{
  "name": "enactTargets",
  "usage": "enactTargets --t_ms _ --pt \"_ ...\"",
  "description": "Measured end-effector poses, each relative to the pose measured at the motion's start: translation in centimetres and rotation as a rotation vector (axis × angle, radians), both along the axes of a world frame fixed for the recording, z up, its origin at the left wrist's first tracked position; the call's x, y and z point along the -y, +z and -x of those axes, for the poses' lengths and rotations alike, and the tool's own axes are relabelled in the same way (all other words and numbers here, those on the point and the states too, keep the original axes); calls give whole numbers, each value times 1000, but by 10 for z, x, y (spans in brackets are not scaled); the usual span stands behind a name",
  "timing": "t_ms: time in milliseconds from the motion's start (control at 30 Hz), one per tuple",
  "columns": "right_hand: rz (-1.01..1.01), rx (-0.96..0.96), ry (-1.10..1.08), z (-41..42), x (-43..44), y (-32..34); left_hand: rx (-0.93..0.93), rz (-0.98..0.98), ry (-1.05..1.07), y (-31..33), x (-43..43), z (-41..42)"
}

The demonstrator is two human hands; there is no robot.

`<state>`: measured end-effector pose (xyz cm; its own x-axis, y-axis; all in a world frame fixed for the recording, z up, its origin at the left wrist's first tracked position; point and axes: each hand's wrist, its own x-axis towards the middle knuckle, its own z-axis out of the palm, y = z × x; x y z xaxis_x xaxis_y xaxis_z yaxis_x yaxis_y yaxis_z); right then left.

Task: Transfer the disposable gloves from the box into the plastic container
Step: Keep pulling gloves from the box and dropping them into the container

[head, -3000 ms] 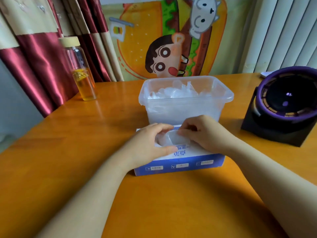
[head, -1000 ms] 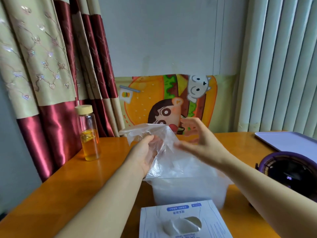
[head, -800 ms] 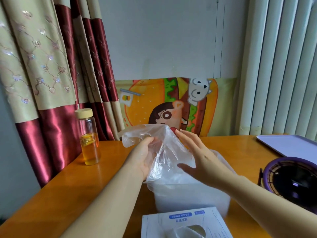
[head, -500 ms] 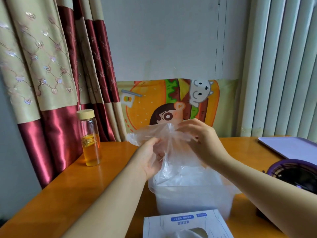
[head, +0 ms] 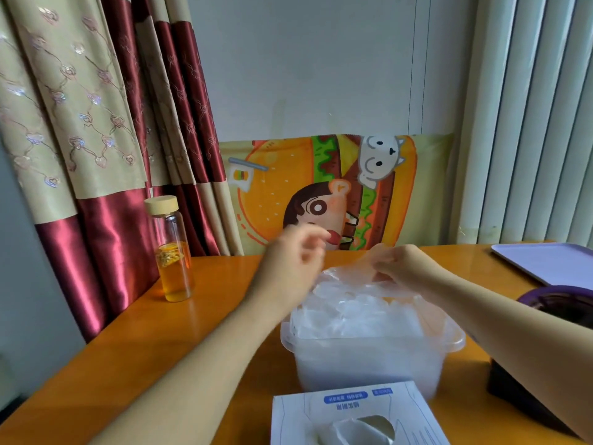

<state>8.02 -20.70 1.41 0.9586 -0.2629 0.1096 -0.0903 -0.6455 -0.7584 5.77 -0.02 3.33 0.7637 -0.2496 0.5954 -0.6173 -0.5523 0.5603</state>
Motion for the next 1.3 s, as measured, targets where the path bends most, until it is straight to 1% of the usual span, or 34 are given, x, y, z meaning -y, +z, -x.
enactTargets --t_ms 67,100,167,200,233,300,333,367,400,433,467,500,533,567,633,667,700,767,833,933,967,1000,1067,1133,1167,1200,1233,1267,1300 --pt "38 -10 12 -1 -3 -5 -231 -335 -105 -3 23 -6" --pt "50 -4 24 -2 -4 -7 -338 -497 -105 -5 31 -11" --pt "113 0 29 -3 -2 -13 -484 -770 -70 -11 43 -21" --pt "188 -17 29 -2 -1 -15 -524 -864 -57 -16 47 -25" --pt "322 -43 30 1 1 -14 -544 -931 -52 -21 50 -28" --pt "700 -82 40 8 4 -12 -552 -1041 -53 -30 53 -34" --pt "871 -56 45 11 7 -12 -559 -1082 -43 -34 55 -36" --pt "996 23 46 14 8 -10 -570 -1111 -34 -38 56 -40" --pt "1072 135 48 16 7 -7 -594 -1128 -24 -39 58 -41" --pt "1082 241 78 18 6 -5 -607 -1134 -15 -42 59 -45" --pt "1036 272 147 18 3 -4 -612 -1142 -18 -45 61 -47" --pt "949 231 248 17 1 -6 -609 -1156 -35 -47 63 -49" --pt "882 105 353 14 -2 -11 -606 -1168 -63 -50 65 -52" --pt "870 -63 450 11 -5 -19 -604 -1185 -94 -54 66 -54" --pt "955 -368 524 0 -3 -38 -607 -1240 -101 -61 68 -57" --pt "987 -463 512 -5 -1 -44 -601 -1249 -93 -63 67 -58" --pt "981 -528 490 -8 0 -49 -604 -1251 -99 -66 66 -60" --pt "978 -583 460 -11 -1 -51 -612 -1213 -131 -64 66 -59" --pt "968 -583 454 -9 -4 -48 -660 -1142 -160 -56 65 -55" --pt "800 -538 495 -4 -1 -32 -749 -951 -187 -36 56 -47" --pt "777 -520 498 -1 1 -24 -759 -890 -205 -26 50 -44" --pt "805 -456 491 6 1 -14 -749 -841 -228 -16 41 -39" --pt "866 -183 465 24 -1 6 -684 -737 -252 3 22 -27" --pt "770 64 484 54 -9 22 -592 -582 -251 14 1 -7" --pt "701 121 526 71 -15 25 -564 -482 -253 14 -10 5" --pt "655 113 581 87 -22 24 -566 -381 -268 11 -20 18" --pt "641 58 649 100 -27 19 -595 -306 -294 5 -27 28" --pt "644 -18 714 110 -32 10 -631 -274 -318 -4 -33 39" --pt "651 -92 759 115 -37 -4 -672 -284 -336 -14 -36 48"
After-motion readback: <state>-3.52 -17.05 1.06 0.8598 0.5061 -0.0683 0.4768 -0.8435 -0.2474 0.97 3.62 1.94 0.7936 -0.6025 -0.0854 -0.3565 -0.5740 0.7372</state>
